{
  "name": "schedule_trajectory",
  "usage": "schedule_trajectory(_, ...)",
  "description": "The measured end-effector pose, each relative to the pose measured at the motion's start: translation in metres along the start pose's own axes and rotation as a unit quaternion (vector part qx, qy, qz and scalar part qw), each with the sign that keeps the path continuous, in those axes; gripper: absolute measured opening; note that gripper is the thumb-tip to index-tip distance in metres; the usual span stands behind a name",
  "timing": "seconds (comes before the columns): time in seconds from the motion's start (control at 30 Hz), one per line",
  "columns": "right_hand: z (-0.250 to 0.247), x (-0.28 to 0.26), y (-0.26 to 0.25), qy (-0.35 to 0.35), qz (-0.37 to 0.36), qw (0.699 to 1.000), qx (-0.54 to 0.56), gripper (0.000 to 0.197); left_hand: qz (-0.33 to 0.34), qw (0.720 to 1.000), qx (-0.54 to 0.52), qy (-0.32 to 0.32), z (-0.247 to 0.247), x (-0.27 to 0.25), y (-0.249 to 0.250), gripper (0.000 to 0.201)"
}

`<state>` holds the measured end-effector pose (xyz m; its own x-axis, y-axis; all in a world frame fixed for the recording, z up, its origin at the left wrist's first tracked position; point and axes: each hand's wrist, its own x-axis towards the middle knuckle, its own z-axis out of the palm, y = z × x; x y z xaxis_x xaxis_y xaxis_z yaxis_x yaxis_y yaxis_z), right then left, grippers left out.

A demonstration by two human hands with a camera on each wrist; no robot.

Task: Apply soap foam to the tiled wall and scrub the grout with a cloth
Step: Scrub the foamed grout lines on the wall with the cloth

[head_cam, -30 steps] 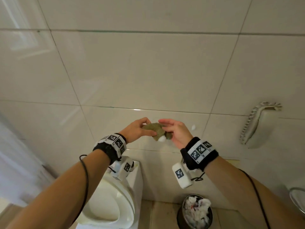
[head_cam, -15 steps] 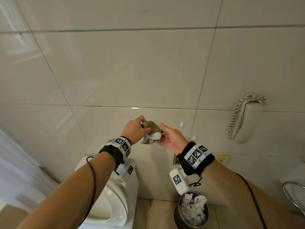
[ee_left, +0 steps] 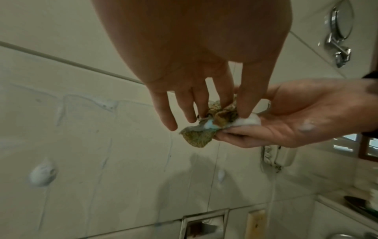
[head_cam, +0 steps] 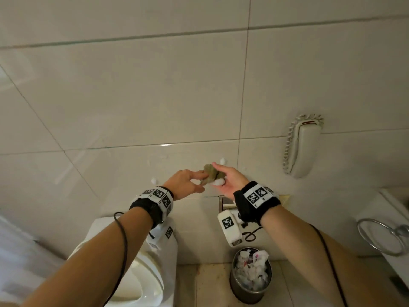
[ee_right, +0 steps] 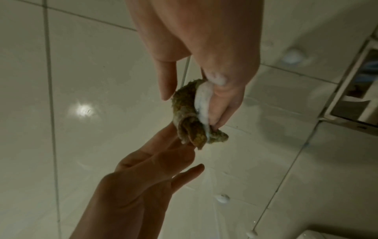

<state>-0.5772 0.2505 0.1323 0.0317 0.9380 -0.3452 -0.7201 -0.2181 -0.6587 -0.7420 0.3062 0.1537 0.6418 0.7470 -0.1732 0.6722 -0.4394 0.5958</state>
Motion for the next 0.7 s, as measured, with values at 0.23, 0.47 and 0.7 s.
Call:
schedule_trajectory(0.23,-0.047,0.004,-0.002,0.08,-0.023,0.997,-0.003,0.036,0.033,0.997,0.046,-0.053,0.017,0.021,0.01,0.067)
schedule_trajectory(0.47,-0.101,0.018,-0.032,0.287,-0.12,0.948,-0.066,0.038,0.017,0.98,0.146,0.131,0.004,0.047,0.012,0.099)
schedule_trajectory(0.7,-0.125,0.014,-0.06,0.346,-0.144,0.917,-0.137,0.047,-0.009,0.946,0.194,0.258,-0.003,0.075,0.021,0.113)
